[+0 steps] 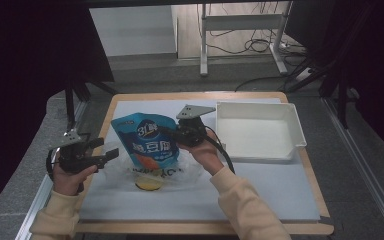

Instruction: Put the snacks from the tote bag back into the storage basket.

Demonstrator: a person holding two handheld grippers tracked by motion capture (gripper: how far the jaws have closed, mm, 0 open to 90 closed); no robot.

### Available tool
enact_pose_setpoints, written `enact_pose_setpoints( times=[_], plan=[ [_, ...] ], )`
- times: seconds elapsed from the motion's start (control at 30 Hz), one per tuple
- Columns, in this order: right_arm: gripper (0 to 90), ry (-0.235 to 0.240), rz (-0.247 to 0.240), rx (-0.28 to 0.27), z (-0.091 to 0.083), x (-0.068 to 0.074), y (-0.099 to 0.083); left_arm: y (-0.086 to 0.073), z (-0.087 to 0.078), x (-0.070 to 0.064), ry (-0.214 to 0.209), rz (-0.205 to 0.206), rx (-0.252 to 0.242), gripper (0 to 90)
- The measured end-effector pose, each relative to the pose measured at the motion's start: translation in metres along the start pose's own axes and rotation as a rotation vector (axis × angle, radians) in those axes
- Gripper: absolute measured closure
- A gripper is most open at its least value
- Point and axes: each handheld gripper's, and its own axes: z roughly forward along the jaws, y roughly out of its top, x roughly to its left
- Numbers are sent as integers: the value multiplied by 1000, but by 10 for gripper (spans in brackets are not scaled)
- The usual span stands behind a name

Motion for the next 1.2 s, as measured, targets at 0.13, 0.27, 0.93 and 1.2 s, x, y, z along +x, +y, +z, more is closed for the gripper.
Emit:
enact_pose_setpoints(
  times=[0.13, 0.27, 0.93, 1.2],
  plan=[
    [880, -1, 2, -6, 1, 1, 0, 0, 0, 0, -1, 1, 0, 181],
    [881, -3, 6, -9, 1, 1, 0, 0, 1, 0, 0, -1, 1, 181],
    [885, 7, 11, -42, 11, 15, 9, -1, 0, 3, 1, -5, 1, 181],
    [886, 18, 13, -56, 12, 18, 13, -1, 0, 3, -3, -4, 0, 181]
  ],
)
